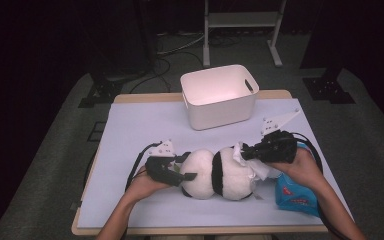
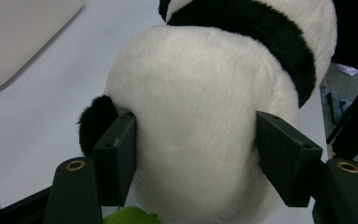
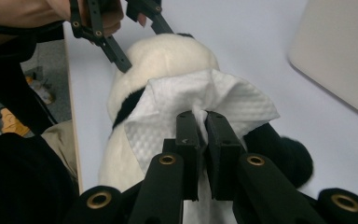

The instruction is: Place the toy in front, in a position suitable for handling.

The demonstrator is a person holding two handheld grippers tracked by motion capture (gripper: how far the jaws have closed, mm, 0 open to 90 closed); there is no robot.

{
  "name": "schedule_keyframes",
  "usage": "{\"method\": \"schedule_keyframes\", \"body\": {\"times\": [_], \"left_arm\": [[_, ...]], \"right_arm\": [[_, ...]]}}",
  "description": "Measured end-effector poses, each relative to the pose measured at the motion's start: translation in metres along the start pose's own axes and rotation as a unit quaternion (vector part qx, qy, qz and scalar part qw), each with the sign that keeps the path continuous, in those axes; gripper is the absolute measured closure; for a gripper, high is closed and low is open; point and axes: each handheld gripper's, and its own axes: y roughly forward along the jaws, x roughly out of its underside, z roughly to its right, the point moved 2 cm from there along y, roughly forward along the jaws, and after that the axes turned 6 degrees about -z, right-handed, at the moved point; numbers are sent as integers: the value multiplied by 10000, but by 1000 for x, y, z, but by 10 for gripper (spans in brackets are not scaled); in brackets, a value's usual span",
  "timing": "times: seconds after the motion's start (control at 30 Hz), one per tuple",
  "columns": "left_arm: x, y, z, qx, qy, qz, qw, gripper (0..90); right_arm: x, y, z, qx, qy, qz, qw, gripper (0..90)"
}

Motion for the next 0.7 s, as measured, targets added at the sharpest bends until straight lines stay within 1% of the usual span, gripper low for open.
{"method": "schedule_keyframes", "body": {"times": [0.1,0.17,0.27,0.3,0.33,0.37,0.47,0.5,0.57,0.63,0.67,0.7], "left_arm": [[-2,0,3,-6,43,-14,10000,333],[-3,1,3,-9,82,-29,10000,333],[-3,1,4,-2,70,-19,10000,331],[-2,1,3,4,59,-18,10000,330],[-2,1,3,19,16,-6,10000,328],[-1,1,3,30,8,-29,10000,323],[0,-1,0,136,-118,-38,9998,279],[0,-2,0,156,-129,-48,9998,261],[-1,-3,-2,229,-243,-40,9994,219],[0,-1,-3,282,-349,-80,9990,170],[1,0,-4,324,-394,-126,9986,150],[1,1,-5,343,-416,-164,9984,124]], "right_arm": [[-10,9,-3,-77,-104,-113,9999,833],[-18,17,-4,-101,-230,-210,9995,832],[-27,28,-5,-97,-346,-329,9988,830],[-29,31,-6,-106,-347,-363,9987,830],[-30,34,-6,-119,-372,-400,9984,830],[-30,36,-6,-139,-381,-424,9983,830],[-27,38,-7,-218,-382,-503,9978,832],[-24,38,-7,-249,-390,-494,9977,832],[-19,35,-9,-329,-341,-486,9977,833],[-14,32,-11,-385,-351,-462,9976,833],[-12,31,-12,-423,-392,-443,9974,833],[-9,30,-13,-464,-387,-428,9973,833]]}}
